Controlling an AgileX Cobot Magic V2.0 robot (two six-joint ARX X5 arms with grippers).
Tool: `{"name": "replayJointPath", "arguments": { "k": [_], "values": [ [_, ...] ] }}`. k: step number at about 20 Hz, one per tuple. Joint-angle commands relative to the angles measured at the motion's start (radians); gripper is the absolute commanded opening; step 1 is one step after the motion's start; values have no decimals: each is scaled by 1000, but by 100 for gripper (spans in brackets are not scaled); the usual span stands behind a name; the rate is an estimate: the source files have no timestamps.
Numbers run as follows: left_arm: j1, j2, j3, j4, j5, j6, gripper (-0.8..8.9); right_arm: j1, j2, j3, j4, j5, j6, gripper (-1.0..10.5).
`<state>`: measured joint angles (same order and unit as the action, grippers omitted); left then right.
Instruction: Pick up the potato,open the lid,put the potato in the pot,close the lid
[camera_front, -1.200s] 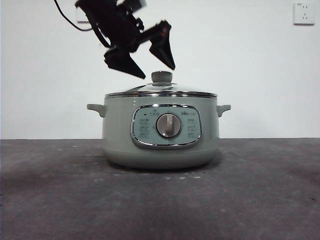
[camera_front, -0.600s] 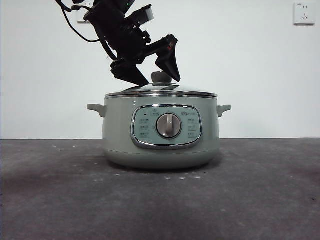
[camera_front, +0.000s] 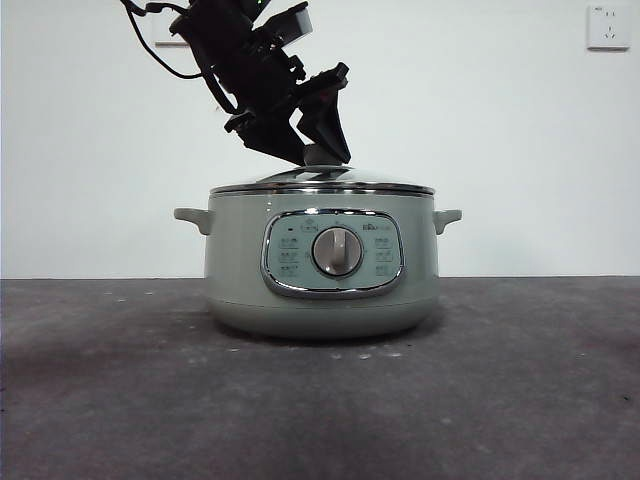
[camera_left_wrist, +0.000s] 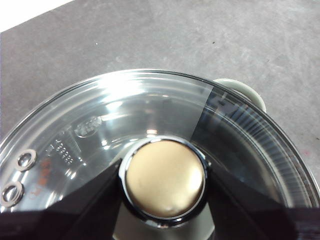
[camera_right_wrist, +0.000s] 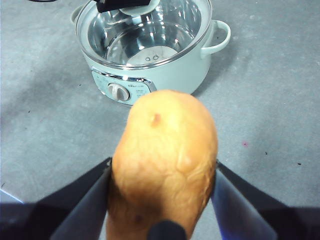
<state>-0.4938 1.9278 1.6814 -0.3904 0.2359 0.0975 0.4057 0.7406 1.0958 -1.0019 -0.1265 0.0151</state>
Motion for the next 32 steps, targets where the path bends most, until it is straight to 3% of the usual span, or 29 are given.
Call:
{"name": "replayJointPath", "arguments": {
  "k": [1,8,18,23,27,32],
  "values": [
    [1,12,-17,-48,3,-19,-9,1,6,2,8,4,6,-16],
    [4,-37,26,-39,6,-19,-9,1,43,2,14,4,3,-16],
    [13,-50,304,-195,6,-18,-8,1,122,1,99,3,-2,-16],
    [95,-182,322,-251,6,-26,-8,1,211,2,222,-28,-16,-16],
    [186,-298,321,-384,8,10,-8,1,316,26,359,-108,-16,-16],
    [269,-406,312,-520,64,41,-8,1,545,207,386,-162,-27,-16]
  ]
}}
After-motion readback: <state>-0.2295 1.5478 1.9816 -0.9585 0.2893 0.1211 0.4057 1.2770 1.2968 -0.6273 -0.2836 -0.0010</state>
